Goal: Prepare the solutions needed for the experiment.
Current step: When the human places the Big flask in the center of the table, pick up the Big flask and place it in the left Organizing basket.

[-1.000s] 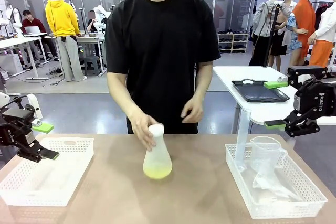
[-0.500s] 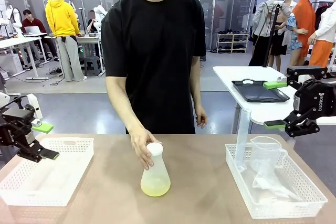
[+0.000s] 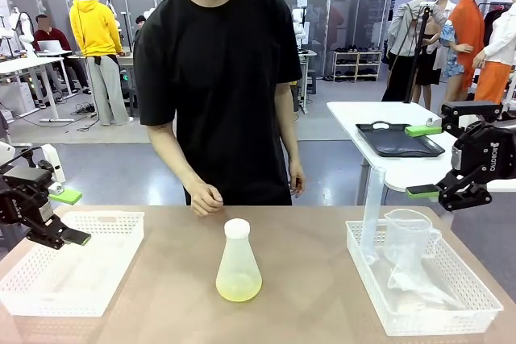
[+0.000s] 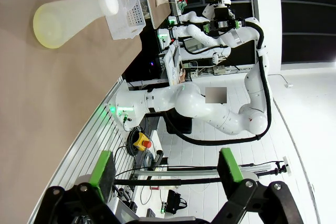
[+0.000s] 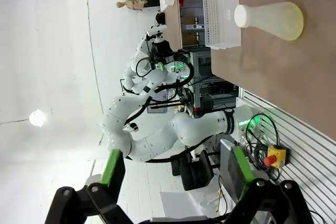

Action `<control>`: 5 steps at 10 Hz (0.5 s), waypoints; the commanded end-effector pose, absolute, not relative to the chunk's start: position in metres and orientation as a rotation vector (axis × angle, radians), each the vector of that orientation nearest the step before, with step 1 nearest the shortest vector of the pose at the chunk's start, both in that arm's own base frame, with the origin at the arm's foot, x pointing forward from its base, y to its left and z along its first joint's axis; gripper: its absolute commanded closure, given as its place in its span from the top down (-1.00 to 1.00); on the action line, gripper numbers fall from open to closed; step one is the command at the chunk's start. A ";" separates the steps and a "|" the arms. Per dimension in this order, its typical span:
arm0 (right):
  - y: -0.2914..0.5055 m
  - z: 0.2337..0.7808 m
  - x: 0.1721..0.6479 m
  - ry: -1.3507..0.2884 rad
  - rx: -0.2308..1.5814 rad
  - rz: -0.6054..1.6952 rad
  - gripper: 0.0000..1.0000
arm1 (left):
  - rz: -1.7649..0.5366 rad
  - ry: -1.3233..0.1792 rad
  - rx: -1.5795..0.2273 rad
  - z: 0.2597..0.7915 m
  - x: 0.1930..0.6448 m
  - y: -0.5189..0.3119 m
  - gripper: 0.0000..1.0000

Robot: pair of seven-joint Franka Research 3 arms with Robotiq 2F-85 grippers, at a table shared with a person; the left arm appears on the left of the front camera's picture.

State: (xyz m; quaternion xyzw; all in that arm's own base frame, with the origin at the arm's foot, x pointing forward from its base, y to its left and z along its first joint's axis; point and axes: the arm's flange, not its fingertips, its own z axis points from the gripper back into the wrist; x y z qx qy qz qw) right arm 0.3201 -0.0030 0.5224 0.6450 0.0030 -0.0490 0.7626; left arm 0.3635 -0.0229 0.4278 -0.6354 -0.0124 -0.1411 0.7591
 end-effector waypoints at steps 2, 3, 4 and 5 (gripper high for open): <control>-0.003 0.523 0.321 0.004 1.412 -0.099 1.00 | -0.313 -0.034 -1.405 0.430 0.362 -0.024 1.00; -0.003 0.523 0.321 0.004 1.412 -0.099 1.00 | -0.313 -0.034 -1.405 0.430 0.362 -0.024 1.00; -0.003 0.523 0.321 0.004 1.412 -0.099 1.00 | -0.313 -0.034 -1.405 0.430 0.362 -0.024 1.00; -0.003 0.523 0.321 0.004 1.412 -0.099 1.00 | -0.313 -0.034 -1.405 0.430 0.362 -0.024 1.00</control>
